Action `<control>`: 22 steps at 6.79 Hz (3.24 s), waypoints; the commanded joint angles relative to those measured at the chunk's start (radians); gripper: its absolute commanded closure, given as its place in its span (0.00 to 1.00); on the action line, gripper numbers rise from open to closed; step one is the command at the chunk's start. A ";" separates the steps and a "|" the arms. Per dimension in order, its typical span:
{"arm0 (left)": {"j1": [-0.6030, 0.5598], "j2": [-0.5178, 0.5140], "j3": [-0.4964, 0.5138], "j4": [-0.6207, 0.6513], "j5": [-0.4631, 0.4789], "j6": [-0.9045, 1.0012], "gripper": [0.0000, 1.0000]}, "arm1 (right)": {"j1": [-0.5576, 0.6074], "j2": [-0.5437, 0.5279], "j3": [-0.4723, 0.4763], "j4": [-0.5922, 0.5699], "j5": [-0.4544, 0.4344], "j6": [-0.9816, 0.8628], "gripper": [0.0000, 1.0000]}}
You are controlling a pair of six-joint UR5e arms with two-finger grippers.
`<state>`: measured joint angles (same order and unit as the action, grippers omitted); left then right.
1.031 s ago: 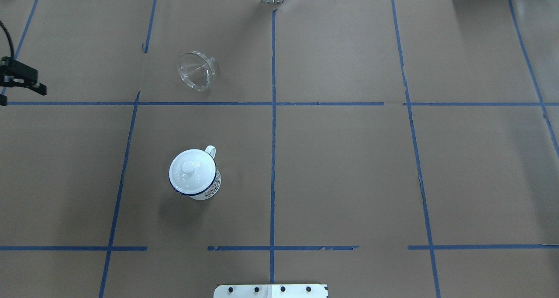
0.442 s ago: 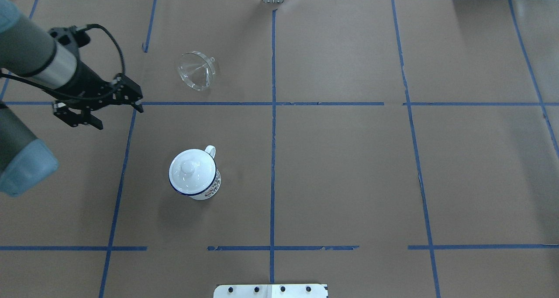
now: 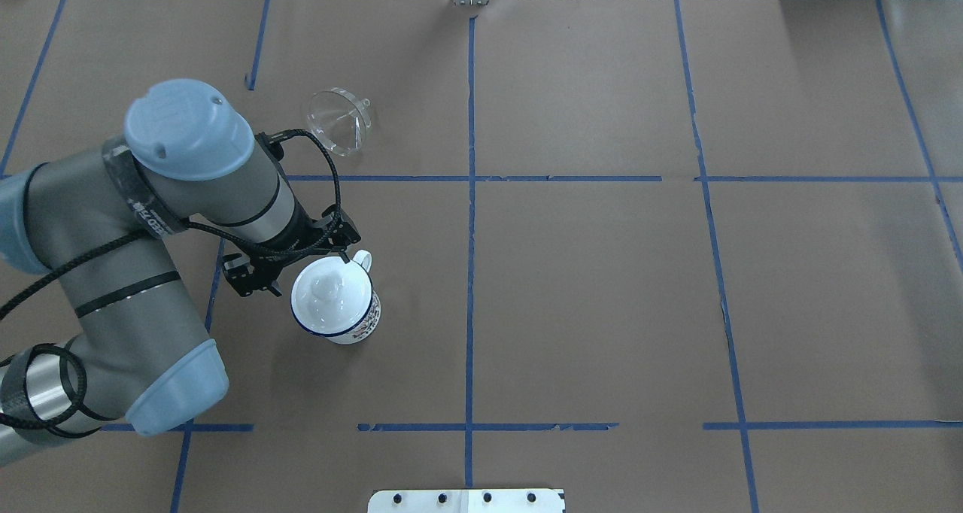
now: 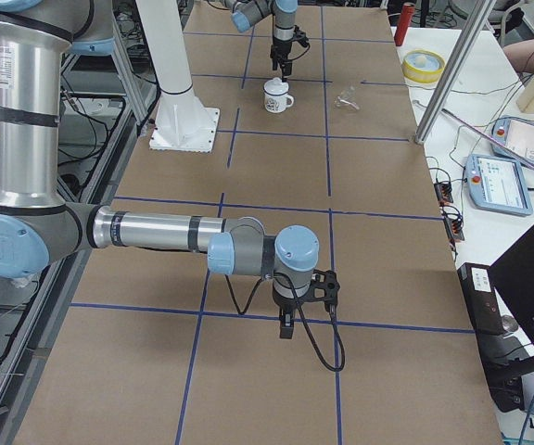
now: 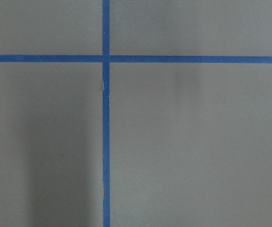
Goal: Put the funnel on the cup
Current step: 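Reach the left gripper down to the white lid on the mug, then close the left gripper on the white lid's knob, then lift the lid off the mug and lower it beside the mug, nearer the robot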
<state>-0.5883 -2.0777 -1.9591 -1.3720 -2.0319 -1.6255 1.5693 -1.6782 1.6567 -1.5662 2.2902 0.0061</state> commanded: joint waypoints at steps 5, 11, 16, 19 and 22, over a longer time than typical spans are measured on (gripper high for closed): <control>0.021 -0.010 0.000 0.001 0.006 -0.033 1.00 | 0.000 0.000 0.000 0.000 0.000 0.000 0.00; -0.138 -0.022 -0.160 0.120 0.007 -0.028 1.00 | 0.000 0.000 0.000 0.000 0.000 0.000 0.00; -0.167 0.229 -0.036 -0.118 -0.004 0.181 1.00 | 0.000 0.000 -0.002 0.000 0.000 0.000 0.00; -0.113 0.274 0.031 -0.226 -0.073 0.170 1.00 | 0.000 0.000 0.000 0.000 0.000 0.000 0.00; -0.052 0.316 0.049 -0.294 -0.097 0.108 1.00 | 0.000 0.000 0.000 0.000 0.000 0.000 0.00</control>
<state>-0.6640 -1.7855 -1.9183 -1.6539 -2.1267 -1.5082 1.5693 -1.6782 1.6562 -1.5662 2.2902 0.0061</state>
